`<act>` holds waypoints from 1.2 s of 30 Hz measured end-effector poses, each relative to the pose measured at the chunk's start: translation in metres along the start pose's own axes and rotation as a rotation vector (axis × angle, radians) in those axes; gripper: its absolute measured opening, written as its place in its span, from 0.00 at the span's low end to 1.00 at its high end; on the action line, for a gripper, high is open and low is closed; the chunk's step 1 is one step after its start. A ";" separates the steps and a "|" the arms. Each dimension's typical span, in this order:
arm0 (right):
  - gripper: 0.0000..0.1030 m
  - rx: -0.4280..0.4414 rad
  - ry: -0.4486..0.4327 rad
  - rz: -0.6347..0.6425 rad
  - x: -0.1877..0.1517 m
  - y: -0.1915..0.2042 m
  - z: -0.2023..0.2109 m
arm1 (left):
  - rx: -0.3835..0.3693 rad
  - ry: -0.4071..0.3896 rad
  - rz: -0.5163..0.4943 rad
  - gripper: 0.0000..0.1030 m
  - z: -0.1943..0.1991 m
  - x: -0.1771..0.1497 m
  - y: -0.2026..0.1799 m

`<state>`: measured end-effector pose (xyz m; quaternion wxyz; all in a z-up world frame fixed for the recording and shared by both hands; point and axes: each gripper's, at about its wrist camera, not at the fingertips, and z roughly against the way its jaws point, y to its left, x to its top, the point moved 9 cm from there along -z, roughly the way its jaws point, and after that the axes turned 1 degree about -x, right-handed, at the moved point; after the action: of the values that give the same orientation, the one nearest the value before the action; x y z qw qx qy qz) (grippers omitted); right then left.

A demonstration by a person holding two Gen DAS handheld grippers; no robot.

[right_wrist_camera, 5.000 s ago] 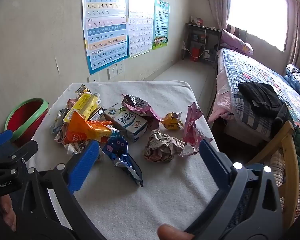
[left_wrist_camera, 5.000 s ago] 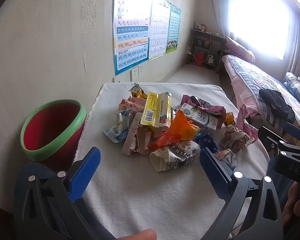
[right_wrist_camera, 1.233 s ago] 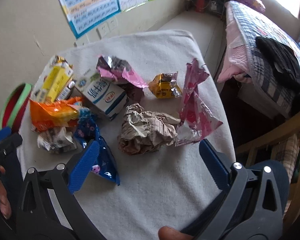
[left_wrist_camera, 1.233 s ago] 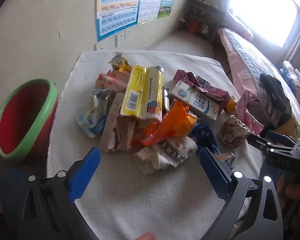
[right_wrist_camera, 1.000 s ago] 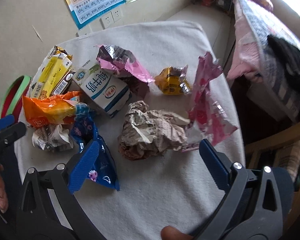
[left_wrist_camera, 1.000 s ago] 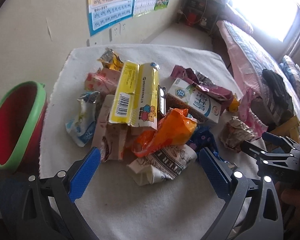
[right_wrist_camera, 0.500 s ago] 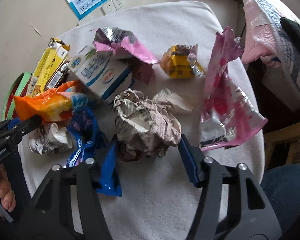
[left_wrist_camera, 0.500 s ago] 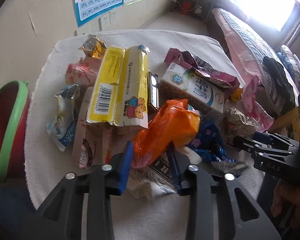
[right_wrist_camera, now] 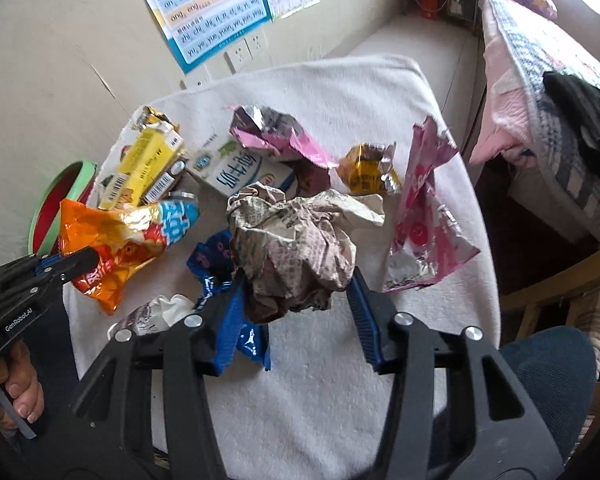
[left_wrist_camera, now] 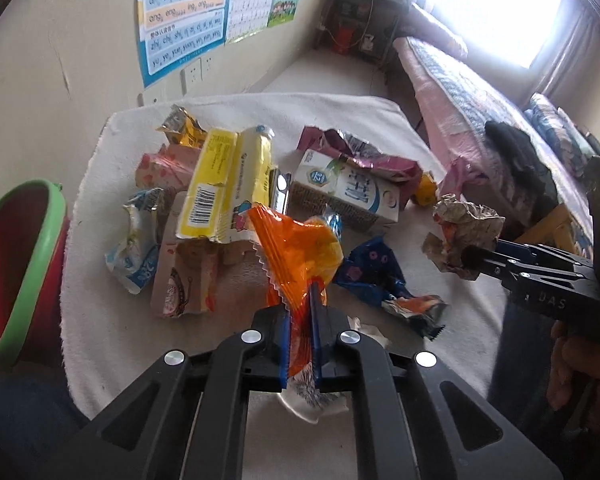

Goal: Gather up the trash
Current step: 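Grasp the orange wrapper with the left tool while the right tool grasps crumpled paper, then carry both items to the red bin and open both tools over it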

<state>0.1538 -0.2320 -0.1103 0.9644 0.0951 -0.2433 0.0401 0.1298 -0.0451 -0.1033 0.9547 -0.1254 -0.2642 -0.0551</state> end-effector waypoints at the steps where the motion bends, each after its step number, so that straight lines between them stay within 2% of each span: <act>1: 0.47 0.002 -0.007 -0.001 0.001 0.000 0.004 | -0.007 -0.012 0.007 0.05 0.006 0.000 0.001; 7: 0.47 0.039 -0.054 0.027 0.012 0.020 0.029 | -0.030 -0.083 0.053 0.05 0.039 0.008 0.009; 15: 0.47 0.087 -0.113 0.120 0.036 0.069 0.059 | -0.056 -0.136 0.151 0.05 0.073 0.014 0.031; 18: 0.47 0.094 -0.131 0.148 0.042 0.084 0.068 | -0.090 -0.126 0.155 0.05 0.080 0.010 0.031; 21: 0.47 0.099 -0.146 0.175 0.046 0.098 0.073 | -0.096 -0.149 0.148 0.05 0.093 0.006 0.034; 27: 0.47 0.131 -0.148 0.226 0.051 0.130 0.074 | -0.010 -0.195 0.174 0.05 0.116 -0.001 0.062; 36: 0.47 0.217 -0.145 0.326 0.071 0.204 0.070 | 0.109 -0.247 0.295 0.05 0.156 0.004 0.135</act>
<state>0.1588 -0.0446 0.0180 0.9093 0.1603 -0.3186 0.2145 0.0797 0.1266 0.0000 0.9180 -0.1165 -0.3609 0.1159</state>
